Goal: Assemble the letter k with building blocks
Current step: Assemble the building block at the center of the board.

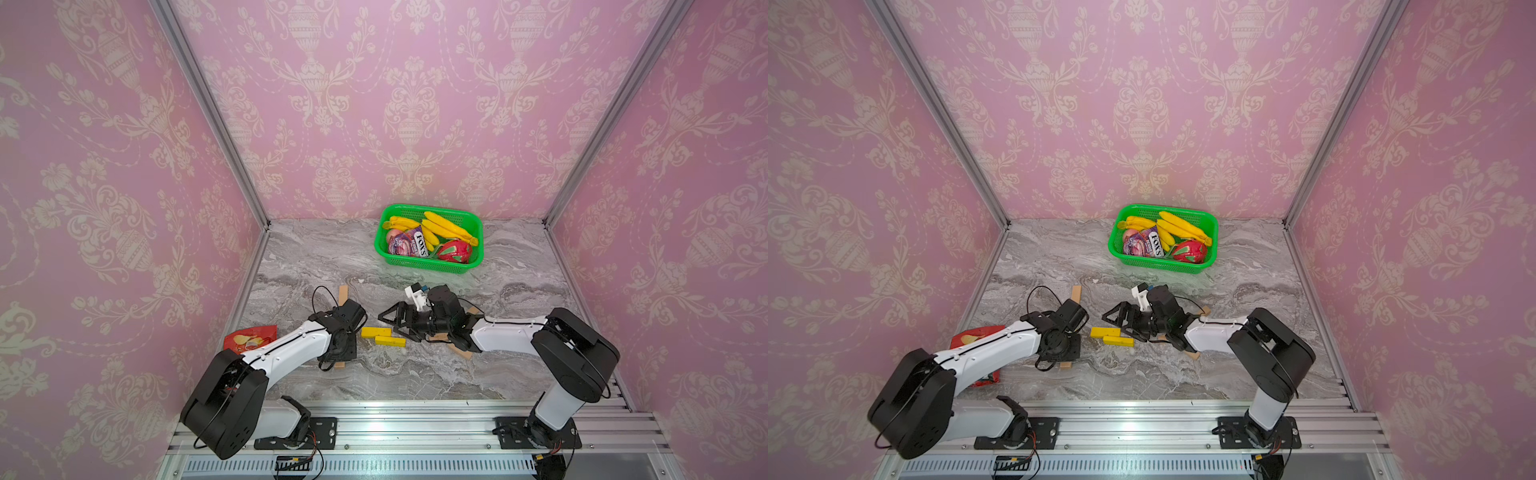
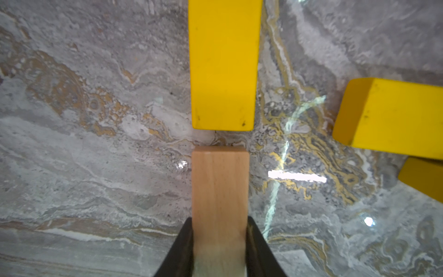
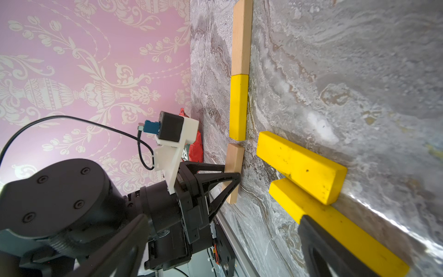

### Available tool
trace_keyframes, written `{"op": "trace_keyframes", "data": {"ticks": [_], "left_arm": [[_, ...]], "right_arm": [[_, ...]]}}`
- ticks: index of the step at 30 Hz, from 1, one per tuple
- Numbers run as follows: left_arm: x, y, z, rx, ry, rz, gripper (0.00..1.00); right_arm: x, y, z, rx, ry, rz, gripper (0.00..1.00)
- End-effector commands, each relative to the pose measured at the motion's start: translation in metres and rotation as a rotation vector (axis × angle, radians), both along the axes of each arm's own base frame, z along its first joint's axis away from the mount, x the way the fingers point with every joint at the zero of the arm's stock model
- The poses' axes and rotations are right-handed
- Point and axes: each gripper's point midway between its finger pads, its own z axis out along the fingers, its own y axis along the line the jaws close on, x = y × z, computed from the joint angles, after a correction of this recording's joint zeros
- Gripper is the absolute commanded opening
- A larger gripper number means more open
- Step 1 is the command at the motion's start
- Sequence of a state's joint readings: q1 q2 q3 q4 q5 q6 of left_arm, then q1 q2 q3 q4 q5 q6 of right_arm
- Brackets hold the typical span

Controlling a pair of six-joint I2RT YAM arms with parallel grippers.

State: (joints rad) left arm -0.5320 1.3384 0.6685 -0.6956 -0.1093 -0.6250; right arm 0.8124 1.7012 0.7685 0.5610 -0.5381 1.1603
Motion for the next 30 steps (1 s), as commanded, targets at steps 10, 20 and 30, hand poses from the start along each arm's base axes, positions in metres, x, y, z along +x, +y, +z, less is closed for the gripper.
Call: {"op": "trace_keyframes", "data": {"ticks": [10, 20, 30], "left_arm": [[-0.0002, 0.0021, -0.0078, 0.018, 0.061, -0.003, 0.18], [0.0026, 0.0035, -0.0067, 0.014, 0.06, -0.009, 0.18], [0.0038, -0.0024, -0.0067, -0.014, 0.067, -0.032, 0.18]], "right_arm": [[0.0001, 0.0039, 0.0038, 0.0, -0.007, 0.002, 1.0], [0.0006, 0.0045, 0.0019, -0.006, -0.009, 0.007, 1.0], [0.0, 0.0047, 0.0007, -0.007, -0.008, 0.009, 1.0]]}}
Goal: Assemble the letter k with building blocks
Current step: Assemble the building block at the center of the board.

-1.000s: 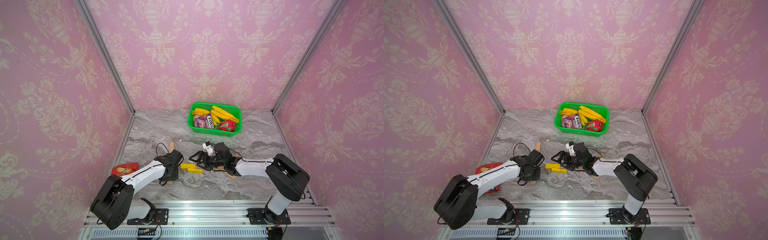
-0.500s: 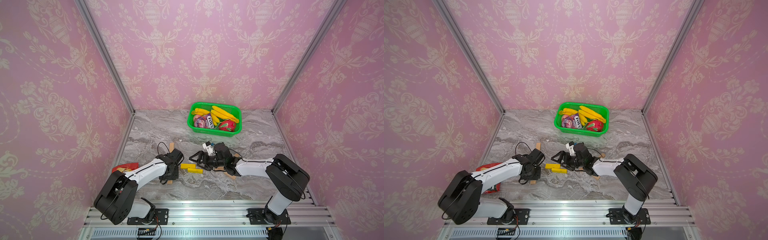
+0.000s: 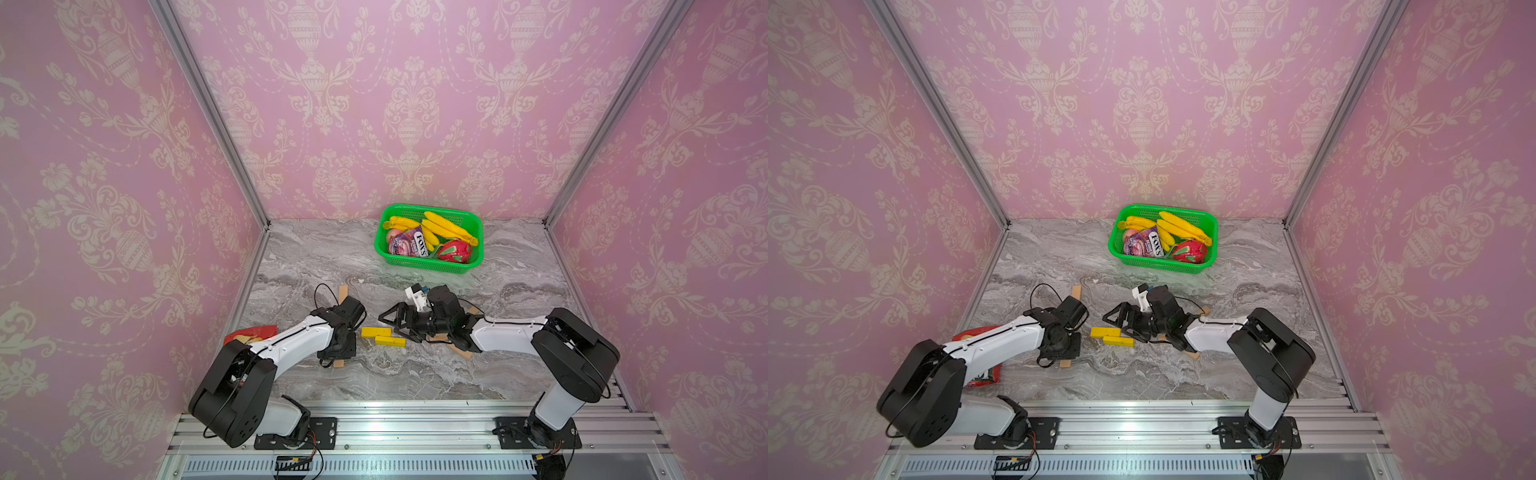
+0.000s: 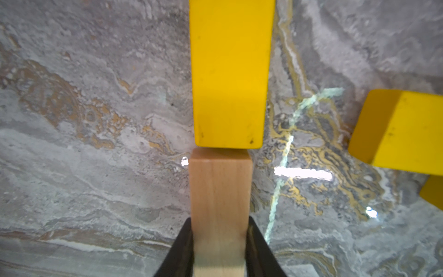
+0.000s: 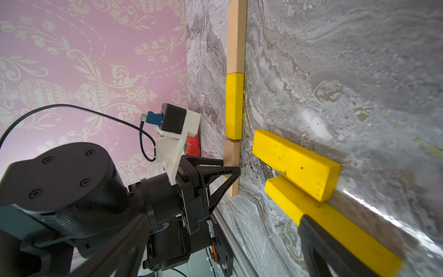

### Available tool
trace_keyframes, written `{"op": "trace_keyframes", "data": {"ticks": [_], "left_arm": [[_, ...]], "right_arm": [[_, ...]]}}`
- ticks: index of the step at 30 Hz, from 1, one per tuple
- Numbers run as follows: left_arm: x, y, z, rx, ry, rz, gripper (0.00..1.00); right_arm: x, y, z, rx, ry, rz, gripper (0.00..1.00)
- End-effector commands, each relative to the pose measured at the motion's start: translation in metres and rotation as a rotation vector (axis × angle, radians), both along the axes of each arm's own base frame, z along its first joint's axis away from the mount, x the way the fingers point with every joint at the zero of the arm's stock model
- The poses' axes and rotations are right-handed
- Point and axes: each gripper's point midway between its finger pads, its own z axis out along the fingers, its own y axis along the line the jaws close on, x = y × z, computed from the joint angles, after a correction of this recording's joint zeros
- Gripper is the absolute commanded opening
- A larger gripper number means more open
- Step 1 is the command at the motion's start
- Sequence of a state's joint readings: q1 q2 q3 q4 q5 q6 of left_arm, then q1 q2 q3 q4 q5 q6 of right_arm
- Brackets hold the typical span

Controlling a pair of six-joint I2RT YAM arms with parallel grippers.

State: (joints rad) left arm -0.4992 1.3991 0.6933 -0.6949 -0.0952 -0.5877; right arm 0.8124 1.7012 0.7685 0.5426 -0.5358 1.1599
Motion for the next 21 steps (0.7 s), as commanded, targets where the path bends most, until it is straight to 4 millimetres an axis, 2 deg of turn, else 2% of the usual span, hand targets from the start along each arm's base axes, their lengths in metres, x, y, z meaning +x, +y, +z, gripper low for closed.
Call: {"op": "trace_keyframes", "data": {"ticks": [1, 21], "left_arm": [[-0.0001, -0.0059, -0.0002, -0.027, 0.026, -0.027, 0.18], [0.0017, 0.0002, -0.0013, 0.003, 0.032, -0.008, 0.18]], "right_arm": [[0.0011, 0.006, 0.0049, 0.008, -0.02, 0.01, 1.0], [0.0008, 0.0063, 0.0018, 0.006, -0.015, 0.016, 1.0]]}}
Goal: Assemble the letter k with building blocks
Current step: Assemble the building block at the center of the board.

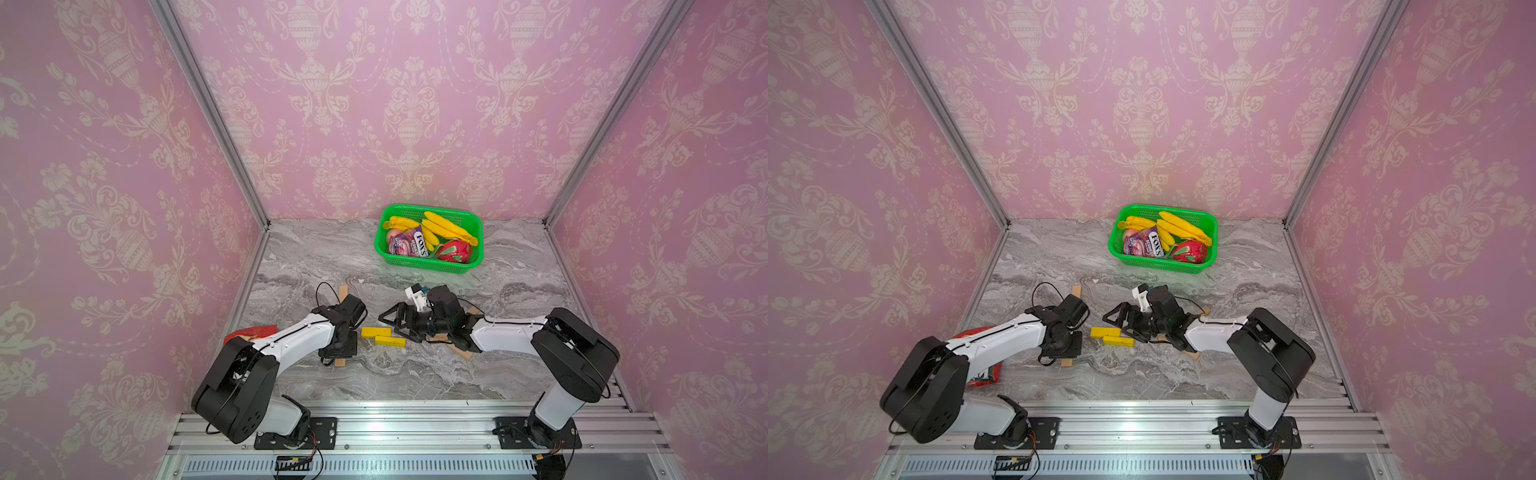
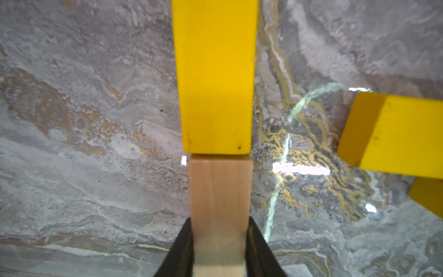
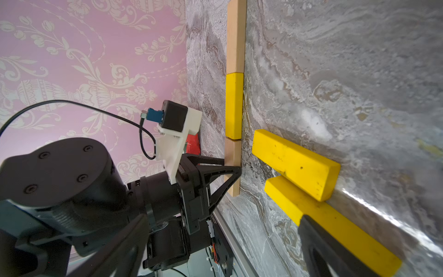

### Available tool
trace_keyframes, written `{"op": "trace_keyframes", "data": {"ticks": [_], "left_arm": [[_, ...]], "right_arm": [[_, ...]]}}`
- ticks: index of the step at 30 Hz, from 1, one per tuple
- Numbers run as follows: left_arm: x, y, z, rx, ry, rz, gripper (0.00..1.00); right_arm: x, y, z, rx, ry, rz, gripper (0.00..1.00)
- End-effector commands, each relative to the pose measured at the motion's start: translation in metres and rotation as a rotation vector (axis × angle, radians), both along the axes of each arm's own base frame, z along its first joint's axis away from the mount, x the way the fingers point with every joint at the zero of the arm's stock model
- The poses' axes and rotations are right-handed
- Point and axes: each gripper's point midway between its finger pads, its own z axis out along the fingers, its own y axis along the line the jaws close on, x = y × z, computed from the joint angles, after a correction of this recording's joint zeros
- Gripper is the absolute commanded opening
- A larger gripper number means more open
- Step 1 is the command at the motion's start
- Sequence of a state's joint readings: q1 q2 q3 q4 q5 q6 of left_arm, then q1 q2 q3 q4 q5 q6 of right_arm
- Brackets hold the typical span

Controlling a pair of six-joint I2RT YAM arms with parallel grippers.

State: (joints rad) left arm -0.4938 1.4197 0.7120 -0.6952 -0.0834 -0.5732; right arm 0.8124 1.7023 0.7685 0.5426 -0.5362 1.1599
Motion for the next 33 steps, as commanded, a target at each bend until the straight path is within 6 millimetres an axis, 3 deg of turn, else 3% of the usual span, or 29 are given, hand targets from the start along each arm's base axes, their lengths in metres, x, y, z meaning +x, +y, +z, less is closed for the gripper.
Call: {"op": "trace_keyframes", "data": {"ticks": [1, 13, 26, 27, 33], "left_arm": [[-0.002, 0.004, -0.001, 0.011, 0.023, 0.002, 0.18], [-0.001, 0.005, -0.002, 0.014, 0.03, 0.004, 0.18], [0.0, -0.004, -0.005, -0.034, 0.043, -0.026, 0.29], [0.008, -0.008, 0.001, -0.045, 0.024, -0.027, 0.29], [0.01, -0.008, 0.002, -0.04, 0.026, -0.024, 0.34]], "right_arm": [[0.001, 0.007, 0.003, 0.007, -0.016, 0.016, 1.0], [0.001, 0.007, 0.003, 0.009, -0.015, 0.018, 1.0], [0.001, 0.008, 0.005, 0.009, -0.019, 0.022, 1.0], [0.001, 0.008, 0.005, 0.01, -0.018, 0.022, 1.0], [0.001, 0.008, 0.005, 0.008, -0.019, 0.025, 1.0]]}}
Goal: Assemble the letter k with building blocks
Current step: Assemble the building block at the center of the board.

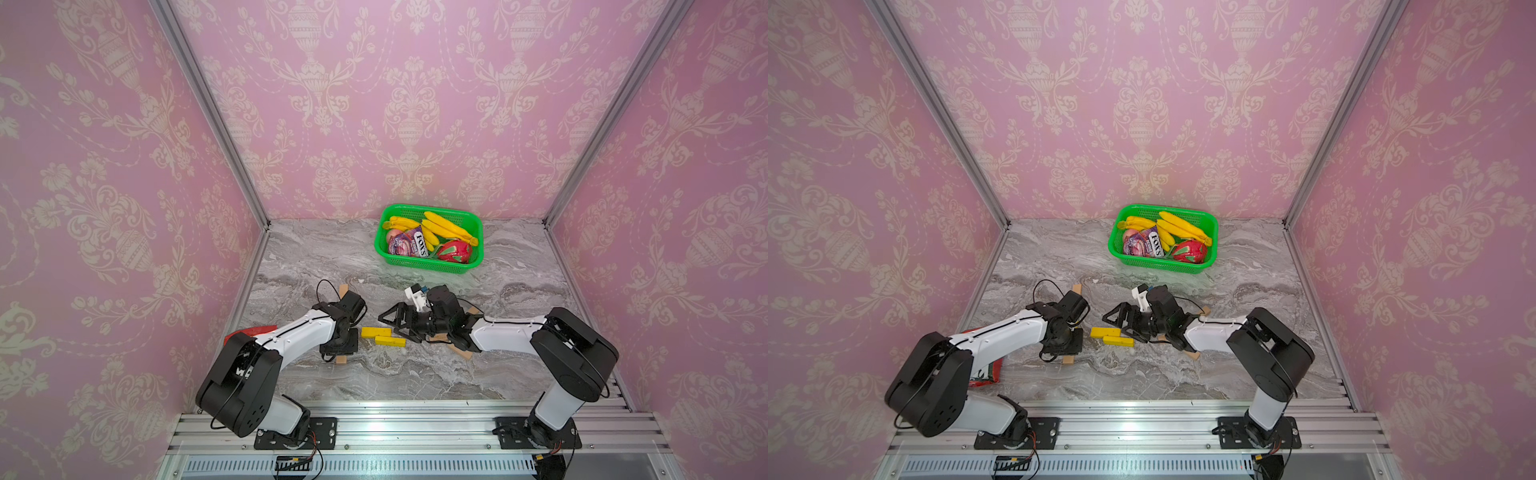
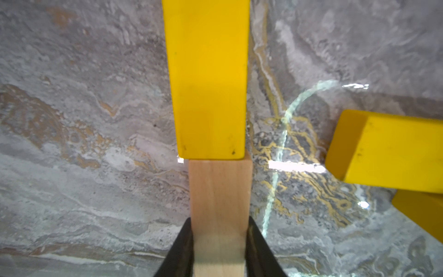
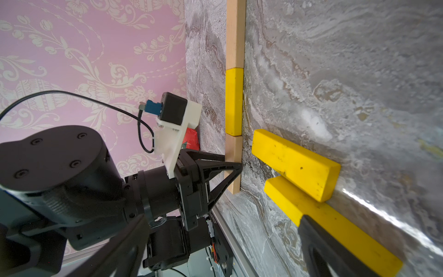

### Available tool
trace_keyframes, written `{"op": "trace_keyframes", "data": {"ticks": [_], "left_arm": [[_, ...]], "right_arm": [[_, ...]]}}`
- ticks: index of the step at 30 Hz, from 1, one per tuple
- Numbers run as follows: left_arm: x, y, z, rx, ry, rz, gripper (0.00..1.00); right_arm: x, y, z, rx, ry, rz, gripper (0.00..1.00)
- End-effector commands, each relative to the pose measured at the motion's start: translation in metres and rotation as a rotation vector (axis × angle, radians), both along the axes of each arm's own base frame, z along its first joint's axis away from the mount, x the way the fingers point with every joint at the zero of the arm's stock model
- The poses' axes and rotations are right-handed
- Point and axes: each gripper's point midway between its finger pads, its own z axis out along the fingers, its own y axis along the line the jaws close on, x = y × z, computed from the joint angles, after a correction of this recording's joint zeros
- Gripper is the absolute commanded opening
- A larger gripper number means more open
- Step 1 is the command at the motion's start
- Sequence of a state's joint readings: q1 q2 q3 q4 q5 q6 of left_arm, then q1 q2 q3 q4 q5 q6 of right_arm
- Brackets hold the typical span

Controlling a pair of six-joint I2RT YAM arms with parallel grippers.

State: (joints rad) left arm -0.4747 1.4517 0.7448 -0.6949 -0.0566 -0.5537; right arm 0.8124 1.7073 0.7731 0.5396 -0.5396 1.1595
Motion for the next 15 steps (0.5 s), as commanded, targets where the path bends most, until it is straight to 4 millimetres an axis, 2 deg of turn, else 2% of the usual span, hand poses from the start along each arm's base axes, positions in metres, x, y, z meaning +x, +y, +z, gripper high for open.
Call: {"op": "trace_keyframes", "data": {"ticks": [1, 4, 15], "left_arm": [[0.002, -0.003, 0.001, -0.013, 0.014, -0.02, 0.35], [0.002, 0.001, 0.001, 0.01, 0.018, -0.016, 0.39], [0.0, 0.008, -0.001, 0.04, 0.02, 0.007, 0.38]], "right_arm": [[0.0, 0.007, 0.006, 0.009, -0.023, 0.023, 1.0], [0.0, 0.007, 0.005, 0.008, -0.021, 0.026, 1.0], [0.0, 0.007, 0.002, 0.005, -0.017, 0.026, 1.0]]}}
